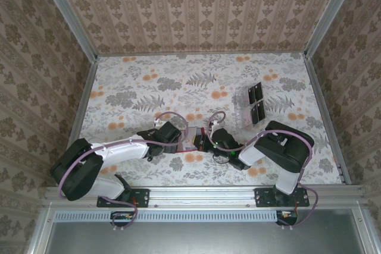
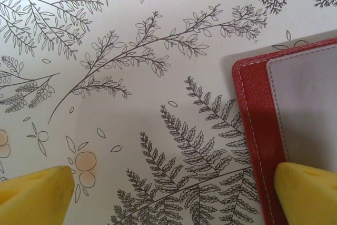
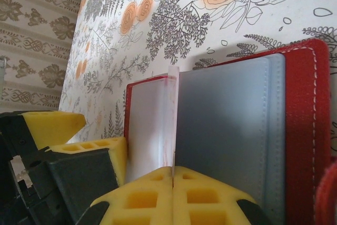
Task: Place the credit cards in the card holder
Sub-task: Insert the credit card into the card slot.
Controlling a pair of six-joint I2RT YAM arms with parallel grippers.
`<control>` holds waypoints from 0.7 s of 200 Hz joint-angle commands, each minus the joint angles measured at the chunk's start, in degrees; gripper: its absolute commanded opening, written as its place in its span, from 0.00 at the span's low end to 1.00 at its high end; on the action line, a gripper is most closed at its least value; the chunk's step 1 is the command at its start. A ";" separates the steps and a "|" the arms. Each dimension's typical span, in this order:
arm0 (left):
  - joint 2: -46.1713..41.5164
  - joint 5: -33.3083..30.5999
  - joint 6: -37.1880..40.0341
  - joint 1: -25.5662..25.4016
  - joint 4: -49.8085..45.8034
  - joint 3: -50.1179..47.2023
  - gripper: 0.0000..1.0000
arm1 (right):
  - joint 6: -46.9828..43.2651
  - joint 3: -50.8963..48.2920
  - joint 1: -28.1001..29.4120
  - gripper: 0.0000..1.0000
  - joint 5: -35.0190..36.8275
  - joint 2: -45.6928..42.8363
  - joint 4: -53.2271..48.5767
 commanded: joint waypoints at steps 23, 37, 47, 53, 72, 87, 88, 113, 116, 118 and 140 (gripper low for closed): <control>1.17 -1.47 -0.25 0.51 -3.48 0.47 1.00 | 0.49 -1.27 0.30 0.00 -1.26 0.96 0.41; 1.30 -1.48 -0.25 0.50 -3.45 0.56 1.00 | 0.51 -0.94 0.27 0.00 -2.08 1.56 0.54; 1.44 -1.41 -0.29 0.52 -3.50 0.56 1.00 | 0.49 -0.65 0.29 0.00 -2.70 1.92 0.69; 1.36 -1.48 -0.29 0.53 -3.54 0.54 1.00 | 0.51 -0.52 0.33 0.00 -3.14 2.21 0.73; 1.44 -1.52 -0.31 0.58 -3.48 0.56 1.00 | 0.55 0.18 0.29 0.00 -4.48 2.98 0.61; 1.43 -1.49 -0.25 0.56 -3.43 0.49 1.00 | 0.67 0.71 0.31 0.00 -5.22 3.72 0.73; 1.43 -1.48 -0.25 0.57 -3.47 0.48 1.00 | 0.68 0.73 0.29 0.00 -5.26 3.75 0.69; 1.39 -1.48 -0.32 0.58 -3.32 0.43 1.00 | 0.86 1.19 0.29 0.00 -5.66 4.40 0.69; 1.37 -1.48 -0.40 0.51 -3.37 0.37 1.00 | 0.87 1.26 0.27 0.00 -5.76 4.45 0.72; 1.40 -1.41 -0.42 0.52 -3.36 0.38 1.00 | 0.83 1.28 0.27 0.00 -5.74 4.48 0.64; 1.43 -1.41 -0.41 0.55 -3.26 0.35 1.00 | 0.95 1.97 0.28 0.00 -6.05 4.81 -0.03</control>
